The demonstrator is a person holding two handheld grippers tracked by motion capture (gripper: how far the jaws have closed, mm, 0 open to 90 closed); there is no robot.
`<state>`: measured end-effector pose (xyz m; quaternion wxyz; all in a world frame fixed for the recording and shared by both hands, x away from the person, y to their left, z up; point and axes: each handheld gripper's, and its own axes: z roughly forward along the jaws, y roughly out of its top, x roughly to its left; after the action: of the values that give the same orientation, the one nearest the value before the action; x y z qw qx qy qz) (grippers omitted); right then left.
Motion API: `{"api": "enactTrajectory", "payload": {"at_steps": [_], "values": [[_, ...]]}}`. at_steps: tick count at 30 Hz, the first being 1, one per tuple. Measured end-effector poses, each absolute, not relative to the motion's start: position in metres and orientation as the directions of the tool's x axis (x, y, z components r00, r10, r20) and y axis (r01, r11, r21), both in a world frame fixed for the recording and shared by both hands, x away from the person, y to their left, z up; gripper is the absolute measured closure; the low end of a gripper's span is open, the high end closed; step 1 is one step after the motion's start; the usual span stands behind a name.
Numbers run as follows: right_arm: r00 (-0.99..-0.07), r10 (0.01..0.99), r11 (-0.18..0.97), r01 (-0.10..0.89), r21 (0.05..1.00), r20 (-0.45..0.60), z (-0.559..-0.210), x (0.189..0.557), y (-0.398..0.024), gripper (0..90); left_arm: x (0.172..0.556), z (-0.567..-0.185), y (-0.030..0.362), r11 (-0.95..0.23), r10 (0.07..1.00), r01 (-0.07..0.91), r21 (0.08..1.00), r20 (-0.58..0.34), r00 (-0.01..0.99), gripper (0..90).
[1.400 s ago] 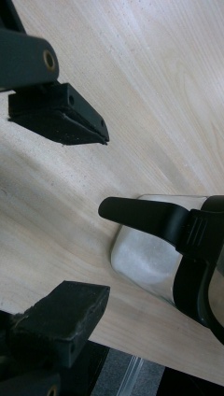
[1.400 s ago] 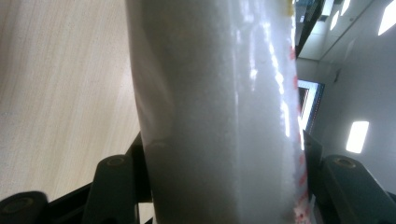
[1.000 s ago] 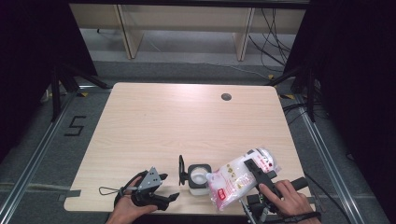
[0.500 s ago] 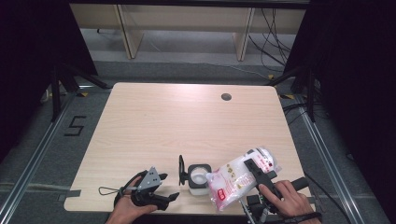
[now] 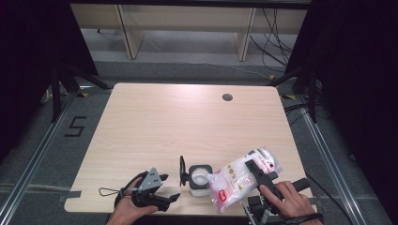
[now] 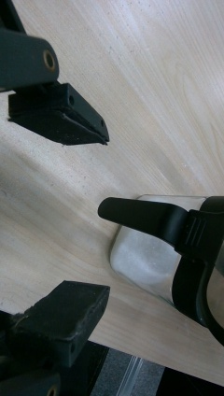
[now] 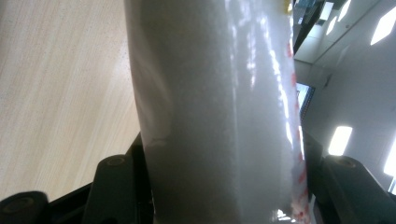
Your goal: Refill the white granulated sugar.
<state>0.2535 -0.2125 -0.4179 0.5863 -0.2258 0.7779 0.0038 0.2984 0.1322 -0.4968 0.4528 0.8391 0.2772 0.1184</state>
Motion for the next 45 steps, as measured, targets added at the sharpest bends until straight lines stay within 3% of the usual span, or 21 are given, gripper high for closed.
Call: {"api": "enactTrajectory", "payload": {"at_steps": [24,30,31,37,38,39,41,45], "values": [[-0.291,-0.242,0.924,-0.362,-0.127,-0.926,-0.42,0.259,-0.223,46.0,0.298,-0.497,0.132,-0.434,0.57,0.357,0.827,-0.055,0.82,21.4],[-0.34,-0.177,0.923,-0.383,-0.036,-0.924,-0.424,0.265,-0.227,46.1,0.299,-0.496,0.133,-0.445,0.563,0.356,0.822,-0.053,0.825,21.5],[-0.376,-0.127,0.936,-0.352,0.014,-0.918,-0.428,0.263,-0.228,46.1,0.299,-0.496,0.133,-0.444,0.563,0.357,0.822,-0.054,0.825,21.5],[-0.388,-0.134,0.919,-0.394,0.033,-0.912,-0.431,0.269,-0.229,46.4,0.298,-0.496,0.133,-0.433,0.571,0.377,0.819,-0.074,0.818,21.5],[-0.407,-0.088,0.925,-0.372,0.077,-0.909,-0.434,0.268,-0.231,46.4,0.298,-0.496,0.133,-0.434,0.571,0.375,0.819,-0.073,0.818,21.4],[-0.39,-0.129,0.914,-0.403,0.043,-0.912,-0.432,0.27,-0.23,46.5,0.299,-0.495,0.134,-0.448,0.561,0.353,0.822,-0.049,0.826,21.5],[-0.437,-0.049,0.92,-0.37,0.129,-0.898,-0.438,0.27,-0.235,46.6,0.297,-0.496,0.133,-0.425,0.58,0.374,0.824,-0.069,0.811,21.5],[-0.453,-0.048,0.917,-0.373,0.14,-0.89,-0.44,0.273,-0.236,46.7,0.297,-0.496,0.133,-0.426,0.579,0.375,0.824,-0.07,0.812,21.5]]}}
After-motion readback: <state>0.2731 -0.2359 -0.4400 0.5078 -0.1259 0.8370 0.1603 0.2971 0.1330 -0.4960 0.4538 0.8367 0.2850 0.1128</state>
